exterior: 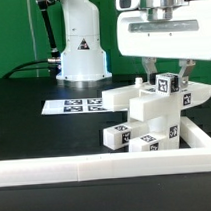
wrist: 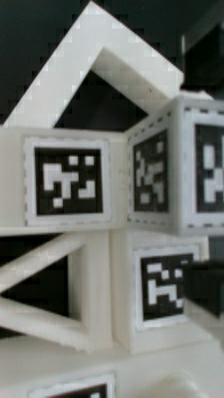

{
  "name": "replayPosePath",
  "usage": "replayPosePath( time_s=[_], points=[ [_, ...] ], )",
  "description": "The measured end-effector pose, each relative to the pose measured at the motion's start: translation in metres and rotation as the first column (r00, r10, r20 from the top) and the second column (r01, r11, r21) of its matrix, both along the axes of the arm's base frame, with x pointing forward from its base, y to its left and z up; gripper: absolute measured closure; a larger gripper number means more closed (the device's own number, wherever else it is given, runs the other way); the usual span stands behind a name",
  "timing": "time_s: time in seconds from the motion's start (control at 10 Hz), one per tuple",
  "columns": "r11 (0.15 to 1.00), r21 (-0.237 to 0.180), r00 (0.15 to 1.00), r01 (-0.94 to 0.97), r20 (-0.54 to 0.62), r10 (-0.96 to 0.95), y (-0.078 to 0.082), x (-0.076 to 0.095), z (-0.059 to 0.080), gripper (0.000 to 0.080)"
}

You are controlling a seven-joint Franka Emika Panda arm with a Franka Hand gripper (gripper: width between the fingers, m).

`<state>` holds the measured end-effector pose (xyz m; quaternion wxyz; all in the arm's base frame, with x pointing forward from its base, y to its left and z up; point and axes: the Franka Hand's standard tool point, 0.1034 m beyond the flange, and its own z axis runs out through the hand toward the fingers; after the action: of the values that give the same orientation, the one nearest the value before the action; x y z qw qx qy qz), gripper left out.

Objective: Assemble chair

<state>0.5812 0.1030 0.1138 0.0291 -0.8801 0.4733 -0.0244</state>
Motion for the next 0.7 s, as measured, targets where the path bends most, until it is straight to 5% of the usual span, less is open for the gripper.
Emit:
replayPosePath(
  time_s=[0.1, 0.4, 0.7],
  points=[
    [0.999, -0.004, 0.999, -0.048, 0.005, 0.048, 0.0016, 0.0004, 0.0028, 0.0168],
    [0.971, -0.019, 0.971, -0.239, 0.012, 0.239, 0.0020, -0.0020, 0.0082, 0.0153],
    [0.972, -0.018, 0.972, -0.235, 0.010, 0.235, 0.0020, -0.0025, 0.0068, 0.0150]
  ],
)
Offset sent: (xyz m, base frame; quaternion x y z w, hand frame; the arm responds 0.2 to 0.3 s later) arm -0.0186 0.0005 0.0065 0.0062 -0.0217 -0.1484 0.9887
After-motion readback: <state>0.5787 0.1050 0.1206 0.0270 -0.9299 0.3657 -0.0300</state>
